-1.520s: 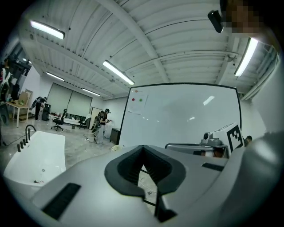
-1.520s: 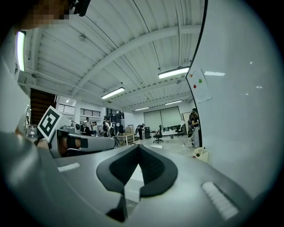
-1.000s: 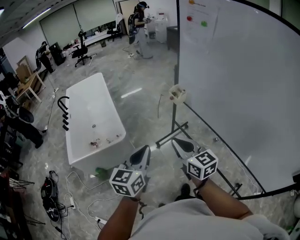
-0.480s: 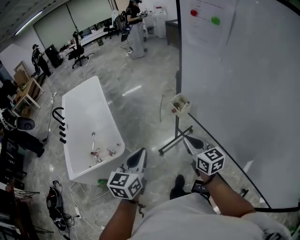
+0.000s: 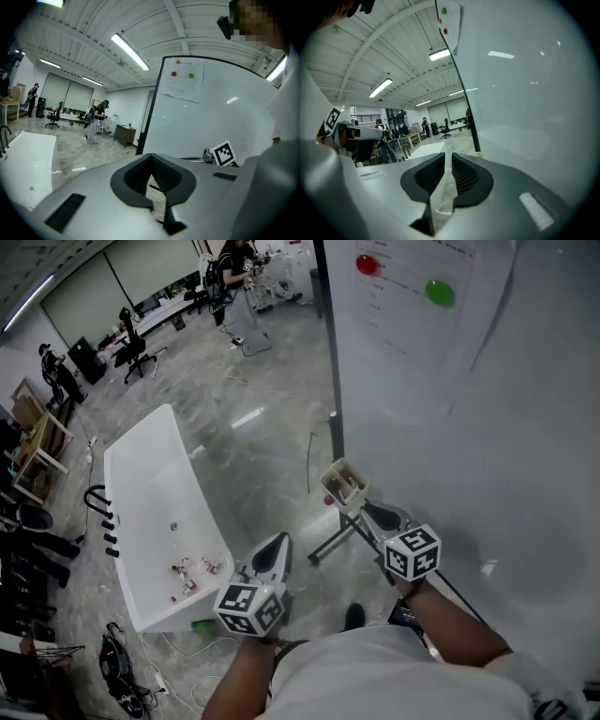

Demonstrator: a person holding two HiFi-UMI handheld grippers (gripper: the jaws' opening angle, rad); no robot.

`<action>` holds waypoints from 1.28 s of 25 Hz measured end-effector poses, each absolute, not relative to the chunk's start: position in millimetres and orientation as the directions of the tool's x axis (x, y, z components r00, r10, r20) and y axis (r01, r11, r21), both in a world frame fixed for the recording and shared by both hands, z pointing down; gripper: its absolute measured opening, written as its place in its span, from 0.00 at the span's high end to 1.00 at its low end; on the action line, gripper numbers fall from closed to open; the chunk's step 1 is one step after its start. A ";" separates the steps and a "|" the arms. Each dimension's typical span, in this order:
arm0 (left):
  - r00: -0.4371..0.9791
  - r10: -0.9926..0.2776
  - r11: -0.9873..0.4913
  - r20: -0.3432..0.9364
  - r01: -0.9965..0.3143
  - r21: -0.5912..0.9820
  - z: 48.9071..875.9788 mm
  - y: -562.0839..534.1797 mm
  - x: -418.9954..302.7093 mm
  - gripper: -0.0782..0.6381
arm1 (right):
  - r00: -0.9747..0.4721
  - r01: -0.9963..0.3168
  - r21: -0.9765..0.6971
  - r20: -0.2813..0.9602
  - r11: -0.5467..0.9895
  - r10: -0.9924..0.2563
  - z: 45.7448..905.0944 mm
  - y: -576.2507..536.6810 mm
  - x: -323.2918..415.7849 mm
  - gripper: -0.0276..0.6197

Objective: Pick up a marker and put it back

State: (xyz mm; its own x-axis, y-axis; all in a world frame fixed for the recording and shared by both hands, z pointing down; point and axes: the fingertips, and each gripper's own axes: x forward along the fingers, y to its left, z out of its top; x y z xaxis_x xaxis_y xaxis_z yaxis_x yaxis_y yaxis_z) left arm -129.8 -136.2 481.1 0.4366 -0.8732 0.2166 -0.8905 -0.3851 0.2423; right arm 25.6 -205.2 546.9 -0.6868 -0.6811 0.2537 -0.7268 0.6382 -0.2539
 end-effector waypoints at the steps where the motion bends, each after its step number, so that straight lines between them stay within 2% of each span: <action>1: 0.440 -0.871 -0.387 0.220 -0.889 0.245 483.3 -145.3 -127.4 0.88 | -0.680 -0.733 -0.258 0.263 0.629 -0.684 551.2 -213.5 26.1 0.91; 6: 0.455 -0.857 -0.396 0.241 -0.882 0.257 493.8 -177.3 -119.1 0.88 | -0.644 -0.764 -0.312 0.310 0.565 -0.699 575.1 -246.4 25.8 0.79; 9: 0.469 -0.843 -0.404 0.264 -0.876 0.265 506.1 -195.4 -116.1 0.88 | -0.636 -0.770 -0.335 0.333 0.543 -0.697 591.4 -265.6 22.6 0.77; 21: 0.508 -0.793 -0.417 0.335 -0.854 0.310 540.6 -234.9 -125.9 0.88 | -0.584 -0.804 -0.401 0.397 0.438 -0.708 634.8 -297.3 23.8 0.77; 23: 0.510 -0.791 -0.417 0.337 -0.853 0.313 544.8 -238.1 -130.2 0.88 | -0.574 -0.814 -0.374 0.399 0.445 -0.715 635.2 -299.8 22.5 0.77; 24: 0.509 -0.792 -0.416 0.337 -0.854 0.313 545.3 -240.2 -131.0 0.88 | -0.570 -0.818 -0.356 0.399 0.452 -0.718 634.8 -301.1 22.4 0.85; 32: 0.512 -0.809 -0.424 0.290 -0.849 0.315 523.6 -249.9 -121.9 0.88 | -0.593 -0.805 -0.238 0.315 0.543 -0.741 580.0 -296.8 20.1 0.85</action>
